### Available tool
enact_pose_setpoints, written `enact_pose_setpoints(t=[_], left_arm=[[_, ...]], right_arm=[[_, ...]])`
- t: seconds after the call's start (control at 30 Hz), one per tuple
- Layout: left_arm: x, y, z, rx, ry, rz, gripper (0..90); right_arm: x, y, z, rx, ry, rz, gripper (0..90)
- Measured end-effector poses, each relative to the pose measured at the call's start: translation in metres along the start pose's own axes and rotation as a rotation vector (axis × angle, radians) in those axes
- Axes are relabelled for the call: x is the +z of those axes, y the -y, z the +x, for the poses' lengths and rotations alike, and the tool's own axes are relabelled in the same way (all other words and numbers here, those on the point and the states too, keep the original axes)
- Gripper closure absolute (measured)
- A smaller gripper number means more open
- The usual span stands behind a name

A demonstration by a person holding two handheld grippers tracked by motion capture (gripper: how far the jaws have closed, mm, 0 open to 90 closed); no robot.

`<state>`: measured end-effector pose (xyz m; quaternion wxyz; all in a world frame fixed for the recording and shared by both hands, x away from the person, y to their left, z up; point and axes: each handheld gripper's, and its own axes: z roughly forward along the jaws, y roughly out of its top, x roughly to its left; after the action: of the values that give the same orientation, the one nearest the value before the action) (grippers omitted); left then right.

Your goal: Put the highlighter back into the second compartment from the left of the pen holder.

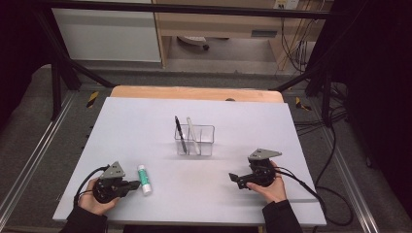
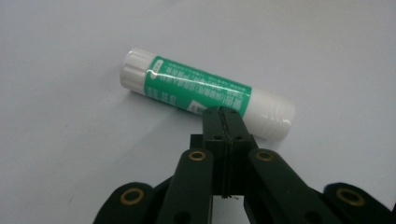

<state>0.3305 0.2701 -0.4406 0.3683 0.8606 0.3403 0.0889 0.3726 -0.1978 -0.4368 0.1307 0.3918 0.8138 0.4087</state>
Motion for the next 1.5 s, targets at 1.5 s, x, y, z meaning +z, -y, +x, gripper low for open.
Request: enact_pose_setpoints(t=[1.5], left_arm=[[-0.003,-0.009,0.005,-0.013,-0.065,-0.049,60.3]], right_arm=[[0.018,-0.021,0.037,-0.035,-0.012,-0.004,0.4]])
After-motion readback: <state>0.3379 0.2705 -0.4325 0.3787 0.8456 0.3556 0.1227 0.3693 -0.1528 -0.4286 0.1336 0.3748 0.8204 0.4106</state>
